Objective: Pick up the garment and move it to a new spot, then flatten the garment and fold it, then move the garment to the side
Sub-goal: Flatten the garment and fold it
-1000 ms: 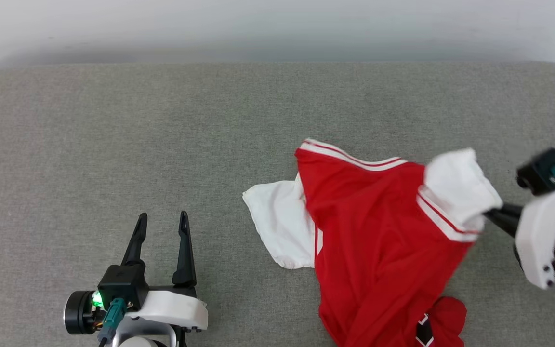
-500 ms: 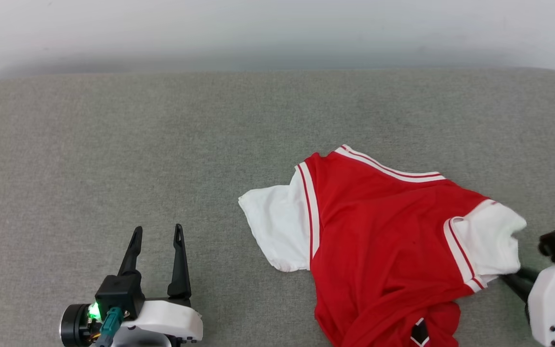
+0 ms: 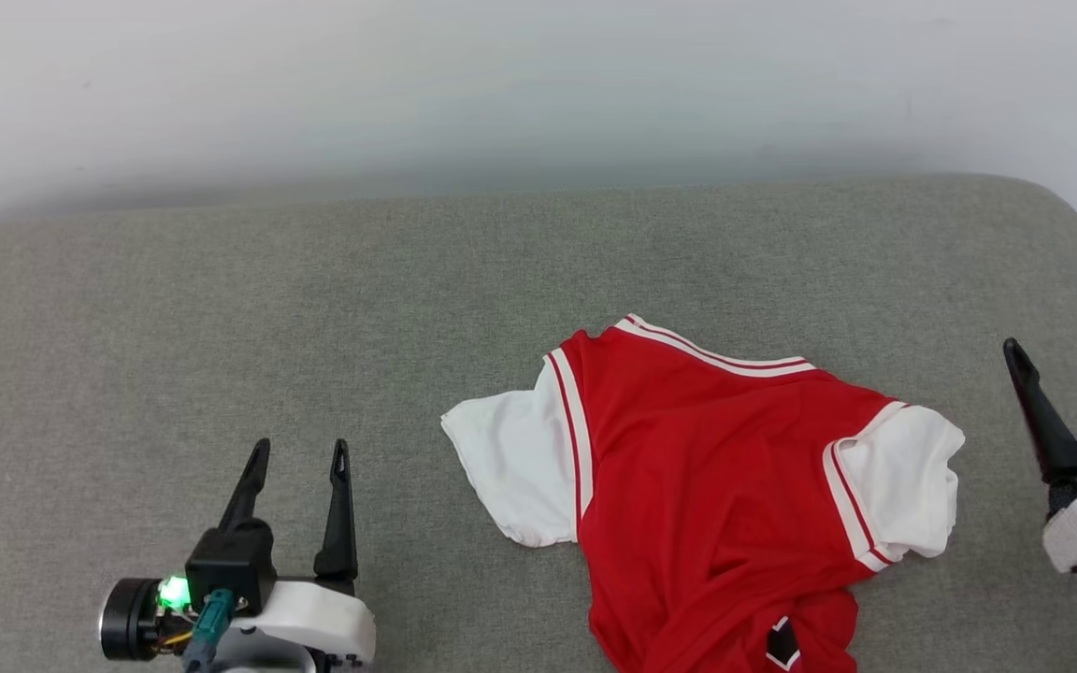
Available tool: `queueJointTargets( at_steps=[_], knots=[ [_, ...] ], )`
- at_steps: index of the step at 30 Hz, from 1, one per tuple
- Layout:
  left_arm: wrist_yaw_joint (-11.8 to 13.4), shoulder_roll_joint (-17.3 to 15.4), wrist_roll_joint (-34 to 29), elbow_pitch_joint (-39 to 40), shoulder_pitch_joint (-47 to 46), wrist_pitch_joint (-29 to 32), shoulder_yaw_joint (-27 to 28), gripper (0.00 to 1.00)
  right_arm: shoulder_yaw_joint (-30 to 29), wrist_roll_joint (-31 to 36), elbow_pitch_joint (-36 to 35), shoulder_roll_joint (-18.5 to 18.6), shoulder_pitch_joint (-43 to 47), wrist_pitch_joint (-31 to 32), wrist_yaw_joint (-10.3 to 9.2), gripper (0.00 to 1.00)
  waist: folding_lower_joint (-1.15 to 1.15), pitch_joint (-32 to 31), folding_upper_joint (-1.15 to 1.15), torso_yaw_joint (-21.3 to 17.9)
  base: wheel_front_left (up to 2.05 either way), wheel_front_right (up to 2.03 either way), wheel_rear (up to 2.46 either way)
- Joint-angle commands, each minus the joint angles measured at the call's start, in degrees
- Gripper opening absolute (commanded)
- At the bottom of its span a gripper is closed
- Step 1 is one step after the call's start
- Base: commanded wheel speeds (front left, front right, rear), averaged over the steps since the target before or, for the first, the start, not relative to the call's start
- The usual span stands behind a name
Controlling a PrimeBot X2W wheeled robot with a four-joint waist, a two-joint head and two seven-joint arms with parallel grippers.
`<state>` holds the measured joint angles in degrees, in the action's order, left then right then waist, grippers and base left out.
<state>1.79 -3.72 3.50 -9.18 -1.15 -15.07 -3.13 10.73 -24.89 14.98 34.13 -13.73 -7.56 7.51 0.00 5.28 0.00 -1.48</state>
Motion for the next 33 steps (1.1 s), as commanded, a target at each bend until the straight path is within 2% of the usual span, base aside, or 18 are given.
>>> queueJointTargets(
  at_steps=[1,6,9,11,16,19,23,25,33],
  knots=[
    [-0.8,-0.9,-0.8,-0.3,-2.0,-0.2,0.3,1.00,-5.0,4.3,-4.6,-5.3,3.3,-1.4,-0.05,1.00,0.00,-0.7,0.00,-0.2,0.00,0.00,0.00],
    [-2.8,-3.5,-2.6,-1.1,-6.7,-0.2,-0.3,1.00,-13.2,13.3,-14.5,-17.9,8.7,-4.7,-0.04,1.00,0.00,-1.0,0.00,-0.3,0.00,0.00,0.00],
    [-4.3,-5.3,-3.6,-2.3,-10.6,-0.2,-1.4,1.00,-13.8,16.3,-17.8,-23.8,11.1,-6.0,-0.05,1.00,0.00,-0.9,0.00,-0.4,0.00,0.00,0.00],
    [-5.3,-6.6,-4.3,-3.6,-13.5,-0.1,-2.3,1.00,-13.5,17.3,-18.7,-26.2,12.5,-6.5,-0.05,1.00,0.00,-0.8,0.00,-0.5,0.00,0.00,0.00],
    [-7.4,-8.8,-4.9,-6.6,-21.3,0.2,-4.7,1.00,-11.7,17.7,-18.6,-28.3,14.3,-7.2,-0.05,1.00,0.00,-0.4,0.00,-0.7,0.00,0.00,0.00],
    [-8.5,-10.6,-4.8,-9.1,-28.3,3.5,-7.5,1.00,-11.7,17.9,-18.8,-29.2,14.8,-7.5,-0.04,1.00,0.00,0.3,0.00,-1.0,0.00,0.00,0.00],
    [-9.1,-12.6,-2.0,-12.3,-36.9,11.7,-14.1,1.00,-10.8,18.1,-19.2,-30.1,15.2,-7.6,-0.04,1.00,0.00,1.8,0.00,-1.7,0.00,0.00,0.00],
    [-9.1,-14.1,2.1,-13.4,-41.2,16.7,-19.5,1.00,-10.4,18.4,-19.3,-30.3,14.9,-7.6,-0.05,1.00,0.00,2.6,0.00,-2.1,0.00,0.00,0.00],
    [-9.1,-21.3,25.2,-14.5,-54.5,40.6,-42.5,1.00,-9.2,19.2,-19.9,-31.0,12.8,-7.6,-0.04,1.00,0.00,6.5,0.00,-3.8,0.00,0.00,0.00]
  ],
)
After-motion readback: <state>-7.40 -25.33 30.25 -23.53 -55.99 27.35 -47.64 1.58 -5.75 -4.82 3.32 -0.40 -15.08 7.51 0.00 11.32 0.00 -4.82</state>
